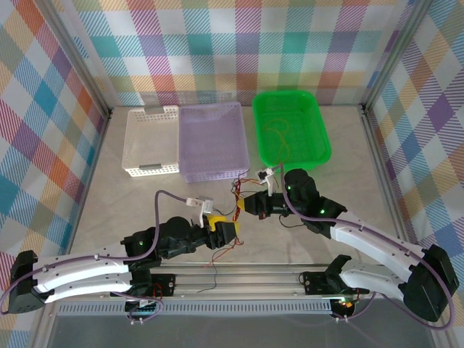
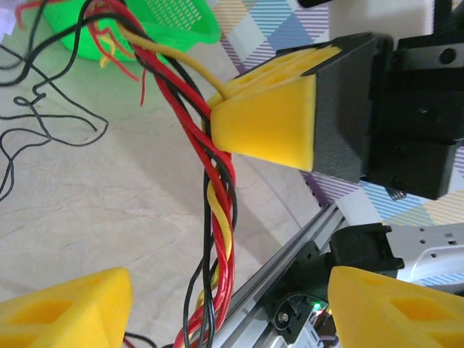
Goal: Untangle the cables
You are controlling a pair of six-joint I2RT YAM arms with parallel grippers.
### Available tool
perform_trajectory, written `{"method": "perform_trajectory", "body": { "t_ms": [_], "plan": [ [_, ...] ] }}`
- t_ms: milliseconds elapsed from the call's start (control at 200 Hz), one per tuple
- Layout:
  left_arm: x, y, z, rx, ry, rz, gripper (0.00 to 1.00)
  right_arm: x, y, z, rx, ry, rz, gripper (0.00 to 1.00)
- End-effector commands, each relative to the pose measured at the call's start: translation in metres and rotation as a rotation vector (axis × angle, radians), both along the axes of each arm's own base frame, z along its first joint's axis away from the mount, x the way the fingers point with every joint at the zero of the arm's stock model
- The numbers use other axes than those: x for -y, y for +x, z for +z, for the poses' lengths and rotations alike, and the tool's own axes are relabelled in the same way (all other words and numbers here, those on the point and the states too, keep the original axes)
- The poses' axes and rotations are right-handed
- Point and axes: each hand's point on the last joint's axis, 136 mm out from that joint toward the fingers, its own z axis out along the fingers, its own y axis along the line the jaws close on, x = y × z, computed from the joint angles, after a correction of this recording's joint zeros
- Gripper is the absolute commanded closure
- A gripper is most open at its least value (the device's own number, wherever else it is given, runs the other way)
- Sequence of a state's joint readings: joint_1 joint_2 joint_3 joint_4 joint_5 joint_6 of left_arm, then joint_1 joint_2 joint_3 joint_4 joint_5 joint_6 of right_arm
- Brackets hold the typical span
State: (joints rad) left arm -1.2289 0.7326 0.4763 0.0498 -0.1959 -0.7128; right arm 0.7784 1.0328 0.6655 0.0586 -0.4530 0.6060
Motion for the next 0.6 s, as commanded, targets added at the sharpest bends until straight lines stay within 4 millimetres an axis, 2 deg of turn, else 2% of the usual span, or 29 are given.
{"method": "perform_trajectory", "body": {
  "t_ms": [0, 365, 595],
  "plan": [
    [-0.002, -0.002, 0.008, 0.01, -0.005, -0.006, 0.29, 0.002, -0.002, 0.005, 0.031, 0.012, 0.004, 1.0],
    [-0.004, -0.028, -0.042, -0.106, 0.028, -0.105, 0.35, 0.018, 0.008, 0.029, 0.044, -0.01, -0.113, 1.0],
    [-0.009, -0.044, -0.074, -0.151, 0.14, -0.174, 0.38, 0.024, 0.014, 0.044, 0.043, -0.019, -0.141, 1.0]
  ]
}}
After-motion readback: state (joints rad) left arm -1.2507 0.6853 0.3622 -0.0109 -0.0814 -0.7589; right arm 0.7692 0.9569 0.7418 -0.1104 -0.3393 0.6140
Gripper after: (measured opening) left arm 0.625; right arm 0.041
